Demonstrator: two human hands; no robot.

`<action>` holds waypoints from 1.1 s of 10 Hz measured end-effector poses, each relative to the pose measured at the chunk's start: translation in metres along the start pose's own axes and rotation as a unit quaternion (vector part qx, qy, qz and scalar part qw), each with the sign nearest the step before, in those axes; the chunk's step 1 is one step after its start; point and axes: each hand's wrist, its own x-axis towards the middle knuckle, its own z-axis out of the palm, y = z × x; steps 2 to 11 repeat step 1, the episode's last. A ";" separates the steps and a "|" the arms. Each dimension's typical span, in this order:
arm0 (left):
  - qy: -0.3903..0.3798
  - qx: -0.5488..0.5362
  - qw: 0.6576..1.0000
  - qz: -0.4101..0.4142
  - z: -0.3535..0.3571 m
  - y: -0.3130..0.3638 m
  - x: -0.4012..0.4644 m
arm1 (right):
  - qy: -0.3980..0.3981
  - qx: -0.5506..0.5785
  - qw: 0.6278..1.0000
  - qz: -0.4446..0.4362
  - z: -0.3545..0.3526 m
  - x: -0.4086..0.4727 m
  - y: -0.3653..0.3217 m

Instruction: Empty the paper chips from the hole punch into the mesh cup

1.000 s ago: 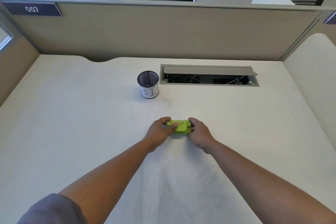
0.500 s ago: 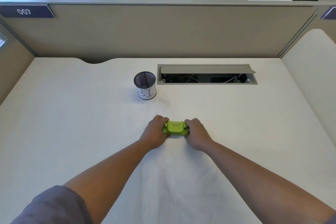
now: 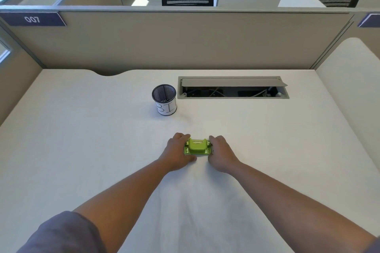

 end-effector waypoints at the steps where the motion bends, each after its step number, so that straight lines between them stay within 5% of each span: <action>1: 0.008 0.060 0.998 0.034 -0.004 0.005 -0.009 | 0.033 -0.011 0.999 -0.013 0.003 -0.006 -0.005; 11: 0.008 0.060 0.998 0.034 -0.004 0.005 -0.009 | 0.033 -0.011 0.999 -0.013 0.003 -0.006 -0.005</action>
